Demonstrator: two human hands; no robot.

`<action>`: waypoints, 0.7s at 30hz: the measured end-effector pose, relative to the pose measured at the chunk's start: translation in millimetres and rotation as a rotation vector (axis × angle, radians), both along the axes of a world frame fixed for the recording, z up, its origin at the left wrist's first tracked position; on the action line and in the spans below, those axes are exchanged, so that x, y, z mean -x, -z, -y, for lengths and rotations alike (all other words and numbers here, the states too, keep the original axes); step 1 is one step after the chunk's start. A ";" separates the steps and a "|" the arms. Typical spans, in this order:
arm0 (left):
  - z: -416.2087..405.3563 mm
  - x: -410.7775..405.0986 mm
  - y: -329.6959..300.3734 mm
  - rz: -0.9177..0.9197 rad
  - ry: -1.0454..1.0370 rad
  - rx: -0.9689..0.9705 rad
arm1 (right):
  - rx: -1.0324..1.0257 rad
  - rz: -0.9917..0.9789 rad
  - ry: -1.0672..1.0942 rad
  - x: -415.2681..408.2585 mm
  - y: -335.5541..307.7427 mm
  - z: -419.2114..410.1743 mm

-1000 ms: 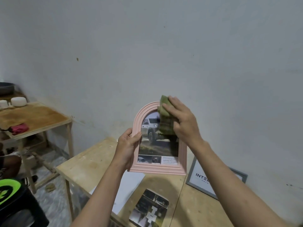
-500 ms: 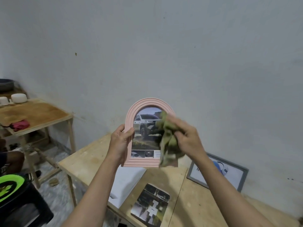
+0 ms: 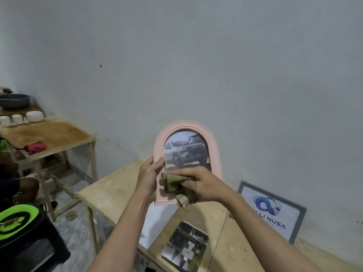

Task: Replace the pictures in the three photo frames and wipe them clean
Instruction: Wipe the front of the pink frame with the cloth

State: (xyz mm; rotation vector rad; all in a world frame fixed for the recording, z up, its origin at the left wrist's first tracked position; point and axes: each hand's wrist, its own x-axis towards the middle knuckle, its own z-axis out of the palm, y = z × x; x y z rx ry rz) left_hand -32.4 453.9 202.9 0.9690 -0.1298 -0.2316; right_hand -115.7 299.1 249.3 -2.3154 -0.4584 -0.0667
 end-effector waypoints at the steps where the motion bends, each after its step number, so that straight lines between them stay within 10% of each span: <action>1: -2.6 -1.5 -1.4 0.005 -0.020 -0.031 | -0.100 -0.024 0.009 3.5 -7.2 -0.1; 5: -7.4 -2.8 -7.3 0.069 -0.026 -0.101 | -0.393 0.438 0.418 -9.7 -34.2 14.0; 8: -1.6 4.8 -14.5 0.110 0.042 -0.096 | -0.056 0.688 0.606 -36.0 -42.7 18.4; 11: 8.5 10.0 -21.0 0.145 0.046 -0.072 | 0.317 0.647 0.425 -55.3 -29.1 4.4; 21: -18.0 -2.8 -25.7 -0.067 0.079 0.191 | 0.325 0.509 0.040 -40.7 15.1 -51.2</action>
